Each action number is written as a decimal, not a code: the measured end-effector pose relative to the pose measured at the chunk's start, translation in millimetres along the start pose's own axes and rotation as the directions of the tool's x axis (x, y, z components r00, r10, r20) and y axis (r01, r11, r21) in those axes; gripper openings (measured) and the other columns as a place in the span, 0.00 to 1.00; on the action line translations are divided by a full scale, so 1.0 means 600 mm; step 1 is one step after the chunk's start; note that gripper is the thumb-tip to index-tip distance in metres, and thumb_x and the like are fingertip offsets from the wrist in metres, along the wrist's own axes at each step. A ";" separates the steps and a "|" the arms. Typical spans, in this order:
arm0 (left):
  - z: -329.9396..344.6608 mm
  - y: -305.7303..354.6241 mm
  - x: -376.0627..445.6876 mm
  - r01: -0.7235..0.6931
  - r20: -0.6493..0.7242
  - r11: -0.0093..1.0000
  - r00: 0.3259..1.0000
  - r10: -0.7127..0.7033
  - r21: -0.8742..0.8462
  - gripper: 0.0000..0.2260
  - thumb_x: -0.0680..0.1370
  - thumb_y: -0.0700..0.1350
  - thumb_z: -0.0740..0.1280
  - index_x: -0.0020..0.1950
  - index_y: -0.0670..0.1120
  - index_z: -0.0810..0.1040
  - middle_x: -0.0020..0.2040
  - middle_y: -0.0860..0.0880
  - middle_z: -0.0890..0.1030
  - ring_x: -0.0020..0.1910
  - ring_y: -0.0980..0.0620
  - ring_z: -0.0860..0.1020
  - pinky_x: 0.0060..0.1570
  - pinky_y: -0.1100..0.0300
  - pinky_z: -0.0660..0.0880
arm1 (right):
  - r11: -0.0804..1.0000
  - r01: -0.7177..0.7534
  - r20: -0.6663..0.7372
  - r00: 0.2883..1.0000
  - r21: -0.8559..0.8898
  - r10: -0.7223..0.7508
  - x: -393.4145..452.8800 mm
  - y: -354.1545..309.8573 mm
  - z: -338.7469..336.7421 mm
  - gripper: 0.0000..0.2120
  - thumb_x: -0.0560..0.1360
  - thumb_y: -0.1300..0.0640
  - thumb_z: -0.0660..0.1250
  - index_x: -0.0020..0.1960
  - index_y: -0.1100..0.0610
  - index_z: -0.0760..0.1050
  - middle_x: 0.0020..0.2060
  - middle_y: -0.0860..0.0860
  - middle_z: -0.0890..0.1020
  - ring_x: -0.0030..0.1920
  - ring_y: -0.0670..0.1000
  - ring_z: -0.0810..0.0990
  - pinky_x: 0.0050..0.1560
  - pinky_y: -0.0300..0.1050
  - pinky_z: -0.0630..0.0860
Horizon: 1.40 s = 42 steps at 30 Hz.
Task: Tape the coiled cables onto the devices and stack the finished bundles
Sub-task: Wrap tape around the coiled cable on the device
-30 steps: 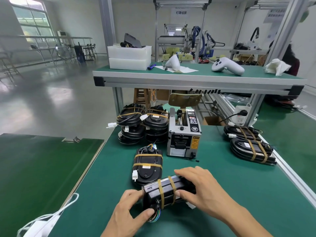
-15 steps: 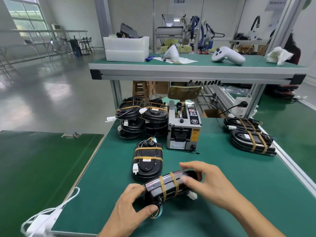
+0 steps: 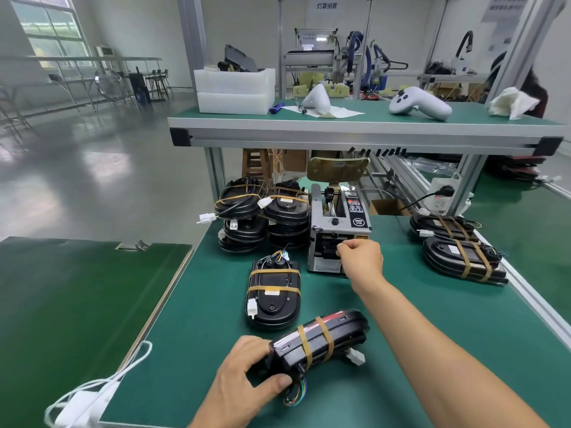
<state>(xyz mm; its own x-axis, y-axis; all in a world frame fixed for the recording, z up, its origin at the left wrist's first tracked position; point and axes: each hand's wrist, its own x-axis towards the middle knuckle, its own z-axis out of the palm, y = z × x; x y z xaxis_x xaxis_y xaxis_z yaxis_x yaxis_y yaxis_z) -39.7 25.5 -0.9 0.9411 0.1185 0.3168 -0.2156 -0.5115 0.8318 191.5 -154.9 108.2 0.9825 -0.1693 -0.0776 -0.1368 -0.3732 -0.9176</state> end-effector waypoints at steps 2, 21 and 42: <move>0.000 0.001 0.001 -0.014 0.004 1.000 1.000 0.014 -0.001 0.21 0.74 0.75 0.71 0.63 0.69 0.82 0.56 0.61 0.83 0.62 0.53 0.79 0.61 0.64 0.74 | 0.995 -0.059 -0.029 0.998 0.083 0.062 0.009 0.002 0.011 0.07 0.76 0.59 0.71 0.41 0.55 0.85 0.41 0.51 0.86 0.46 0.56 0.82 0.43 0.46 0.75; 0.003 -0.007 0.001 -0.036 0.009 0.999 0.999 0.037 -0.003 0.20 0.74 0.73 0.74 0.63 0.68 0.83 0.56 0.59 0.84 0.61 0.52 0.78 0.62 0.59 0.75 | 0.637 -0.443 0.135 0.871 0.631 0.472 0.020 -0.019 0.036 0.03 0.78 0.64 0.73 0.50 0.60 0.80 0.39 0.54 0.86 0.35 0.46 0.79 0.28 0.34 0.73; 0.004 -0.012 0.002 -0.031 0.003 0.999 1.000 0.031 -0.016 0.22 0.74 0.73 0.73 0.58 0.59 0.86 0.52 0.60 0.84 0.60 0.52 0.78 0.60 0.58 0.75 | 0.642 -0.425 0.070 0.862 0.638 0.501 0.015 -0.029 0.050 0.06 0.74 0.66 0.71 0.43 0.61 0.74 0.31 0.54 0.81 0.25 0.46 0.72 0.17 0.31 0.65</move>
<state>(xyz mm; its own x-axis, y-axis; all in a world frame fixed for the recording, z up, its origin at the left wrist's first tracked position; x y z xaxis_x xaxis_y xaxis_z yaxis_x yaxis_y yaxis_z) -36.4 27.3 -7.7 0.9347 0.1000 0.3411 -0.2487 -0.5015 0.8286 206.2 -122.4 111.6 0.7875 -0.2696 -0.5542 -0.4245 0.4146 -0.8049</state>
